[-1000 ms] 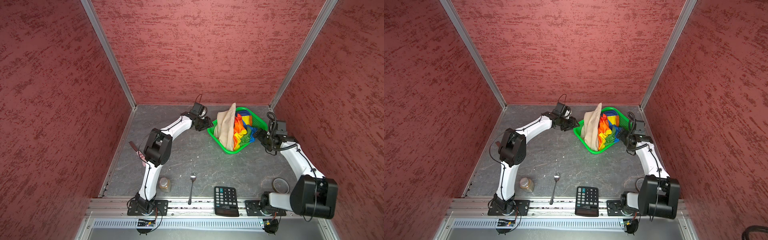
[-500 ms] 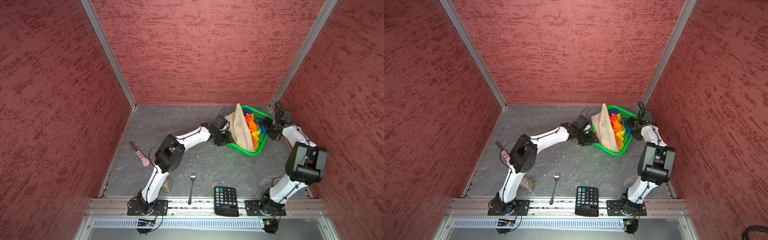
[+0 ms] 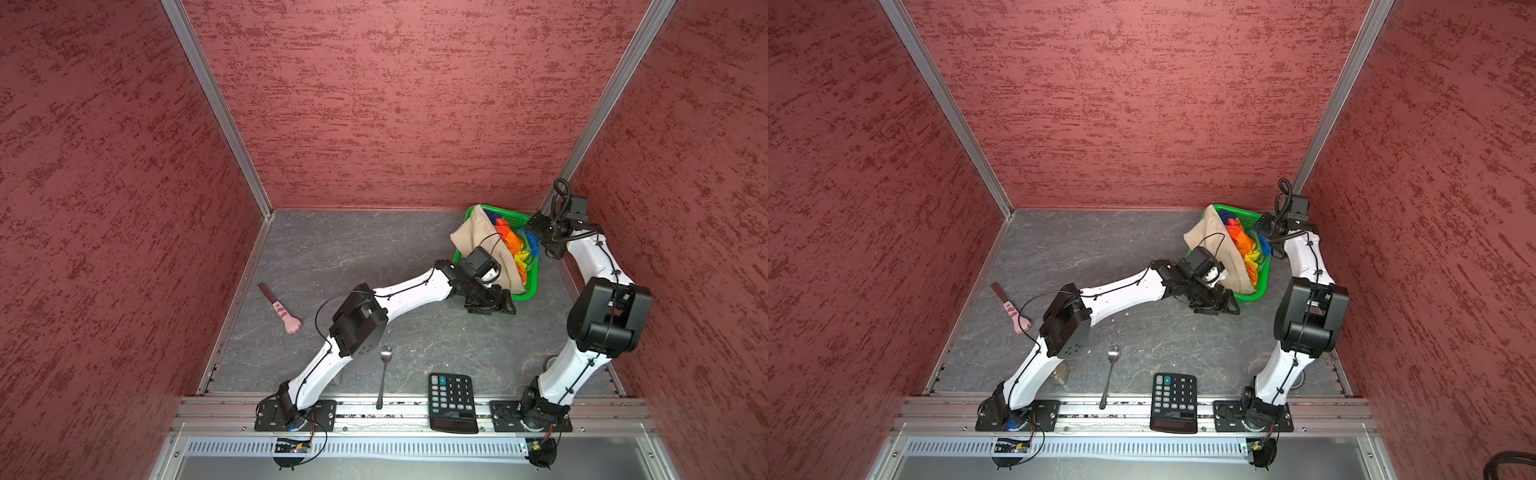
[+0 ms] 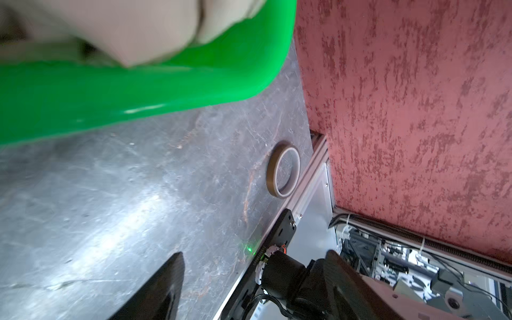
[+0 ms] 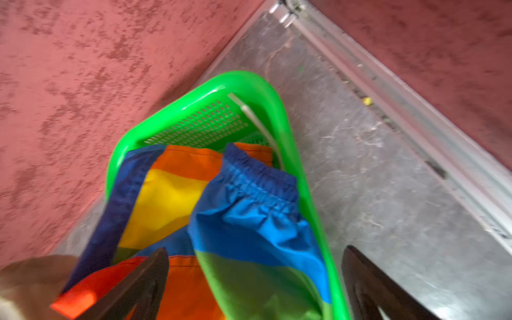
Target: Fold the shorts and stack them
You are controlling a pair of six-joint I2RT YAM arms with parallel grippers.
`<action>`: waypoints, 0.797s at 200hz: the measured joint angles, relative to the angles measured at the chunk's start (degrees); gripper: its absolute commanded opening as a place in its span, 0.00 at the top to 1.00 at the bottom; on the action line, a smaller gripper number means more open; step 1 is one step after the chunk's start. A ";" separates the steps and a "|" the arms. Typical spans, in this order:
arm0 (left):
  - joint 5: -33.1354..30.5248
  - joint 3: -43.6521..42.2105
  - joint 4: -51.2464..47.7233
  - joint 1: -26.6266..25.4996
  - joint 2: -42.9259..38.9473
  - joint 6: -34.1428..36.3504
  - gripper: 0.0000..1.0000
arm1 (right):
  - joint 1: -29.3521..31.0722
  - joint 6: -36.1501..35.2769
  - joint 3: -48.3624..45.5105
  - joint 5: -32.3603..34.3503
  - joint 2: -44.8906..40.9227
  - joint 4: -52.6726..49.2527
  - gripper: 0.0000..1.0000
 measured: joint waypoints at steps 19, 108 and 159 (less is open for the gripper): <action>-1.29 -7.48 1.40 3.67 -6.23 -0.22 0.20 | 0.13 -0.85 0.00 3.45 -1.70 -1.68 0.01; -5.92 -6.34 6.99 15.50 -4.79 -0.87 0.24 | 15.47 -6.08 -5.53 6.88 -8.92 -2.34 0.03; -4.35 -3.80 7.15 10.23 2.54 -2.91 0.26 | 11.93 -3.67 -3.98 4.35 -0.81 -2.75 0.46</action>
